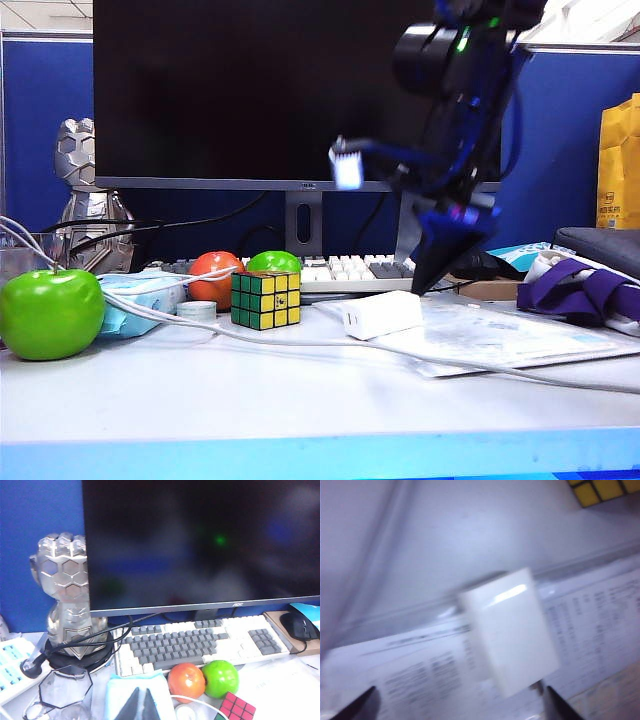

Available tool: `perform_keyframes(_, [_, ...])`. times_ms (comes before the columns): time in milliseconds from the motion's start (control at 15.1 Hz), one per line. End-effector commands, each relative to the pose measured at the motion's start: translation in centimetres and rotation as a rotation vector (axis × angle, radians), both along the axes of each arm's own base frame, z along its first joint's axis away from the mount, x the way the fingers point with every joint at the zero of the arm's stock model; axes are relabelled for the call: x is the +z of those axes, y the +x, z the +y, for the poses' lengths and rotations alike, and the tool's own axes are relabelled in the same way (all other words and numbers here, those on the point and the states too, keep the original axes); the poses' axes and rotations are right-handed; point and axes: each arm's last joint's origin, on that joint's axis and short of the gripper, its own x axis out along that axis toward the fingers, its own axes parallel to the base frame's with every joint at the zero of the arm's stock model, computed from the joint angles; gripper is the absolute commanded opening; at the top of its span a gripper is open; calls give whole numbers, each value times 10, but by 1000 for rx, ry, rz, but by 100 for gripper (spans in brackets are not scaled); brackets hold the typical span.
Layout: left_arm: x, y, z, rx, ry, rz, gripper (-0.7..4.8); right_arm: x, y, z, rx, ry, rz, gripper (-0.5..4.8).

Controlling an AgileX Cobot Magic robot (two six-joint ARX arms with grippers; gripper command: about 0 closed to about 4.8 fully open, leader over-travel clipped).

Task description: Pick up the Type-C charging cable and the charging base, insert one end of the Type-C charger into the corresponding slot on the base, and finally place the plugged-in charger back on the table.

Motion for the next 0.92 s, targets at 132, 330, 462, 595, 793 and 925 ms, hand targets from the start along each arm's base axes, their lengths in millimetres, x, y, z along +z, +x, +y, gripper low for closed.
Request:
perform_keyframes(132, [2, 0, 0, -7, -2, -15, -4, -20, 13, 8, 38, -17, -37, 479])
perform_keyframes(330, [-1, -1, -1, -25, -4, 16, -4, -32, 20, 11, 38, -13, -46, 454])
perform_keyframes(462, [-1, -1, -1, -24, -4, 21, -4, -34, 25, 14, 35, 3, -85, 448])
perform_keyframes(595, [-1, -1, -1, -25, -4, 21, -4, -36, 33, 18, 35, 4, -87, 376])
perform_keyframes(793, [-1, -1, -1, -25, -4, 21, -4, -39, 44, 23, 18, -5, -50, 284])
perform_keyframes(925, [-1, -1, -1, -25, -4, 21, -4, -42, 41, 21, 12, -43, -5, 224])
